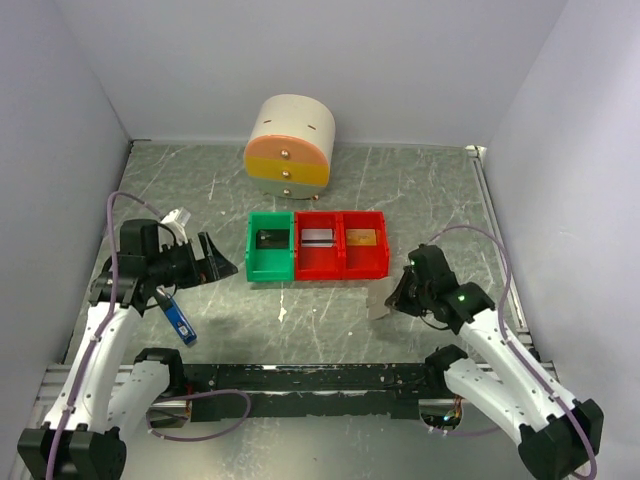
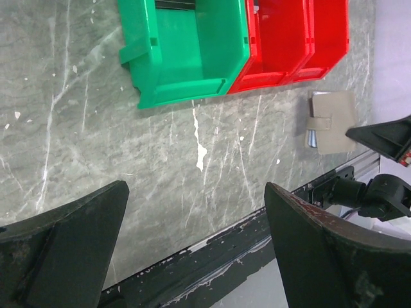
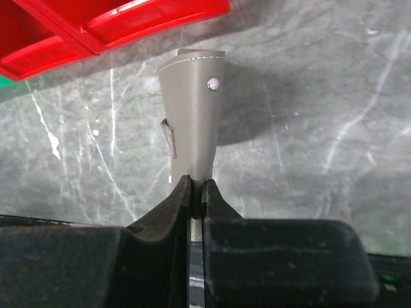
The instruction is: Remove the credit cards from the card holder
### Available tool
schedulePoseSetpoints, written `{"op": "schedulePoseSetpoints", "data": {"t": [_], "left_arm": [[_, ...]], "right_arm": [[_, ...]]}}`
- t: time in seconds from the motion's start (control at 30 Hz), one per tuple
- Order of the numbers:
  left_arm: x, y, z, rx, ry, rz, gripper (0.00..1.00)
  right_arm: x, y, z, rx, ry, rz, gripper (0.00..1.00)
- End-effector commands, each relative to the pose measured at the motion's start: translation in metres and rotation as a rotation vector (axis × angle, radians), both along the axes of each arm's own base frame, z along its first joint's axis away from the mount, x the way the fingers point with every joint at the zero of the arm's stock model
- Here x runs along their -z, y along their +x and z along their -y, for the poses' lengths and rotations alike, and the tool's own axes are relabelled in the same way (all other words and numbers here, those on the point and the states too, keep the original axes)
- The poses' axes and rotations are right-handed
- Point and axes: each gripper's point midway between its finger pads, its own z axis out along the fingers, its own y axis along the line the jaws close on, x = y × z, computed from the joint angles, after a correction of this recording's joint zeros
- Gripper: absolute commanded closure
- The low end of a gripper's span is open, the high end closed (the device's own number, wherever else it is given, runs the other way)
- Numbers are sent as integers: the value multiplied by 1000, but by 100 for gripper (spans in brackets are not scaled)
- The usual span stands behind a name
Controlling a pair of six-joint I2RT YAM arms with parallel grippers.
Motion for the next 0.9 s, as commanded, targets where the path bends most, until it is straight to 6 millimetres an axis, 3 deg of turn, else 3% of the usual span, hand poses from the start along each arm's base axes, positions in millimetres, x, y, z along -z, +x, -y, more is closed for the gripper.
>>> {"op": "schedulePoseSetpoints", "data": {"t": [0.0,0.13,0.23,0.53,0.67,0.87], "left_arm": [[-6,10,-7,-25,38,24,1],[-1,13,-9,-31,50,9,1],[3,15,-14,-50,73,-13,1],[-13,20,-61,-387,183,12,1],[-16,15,-82,-528,224,-2,1],[-22,11,-91,-588,241,-6,1]], "right_arm": [[-15,-13,26,10,-202,-42,100],[-30,-18,22,-27,-330,-50,100],[-23,-24,15,-63,-439,-84,100],[-9,-26,-21,-147,-770,-12,97],[1,-29,-57,-230,-861,23,94],[28,-46,-118,-382,-850,54,83]]}}
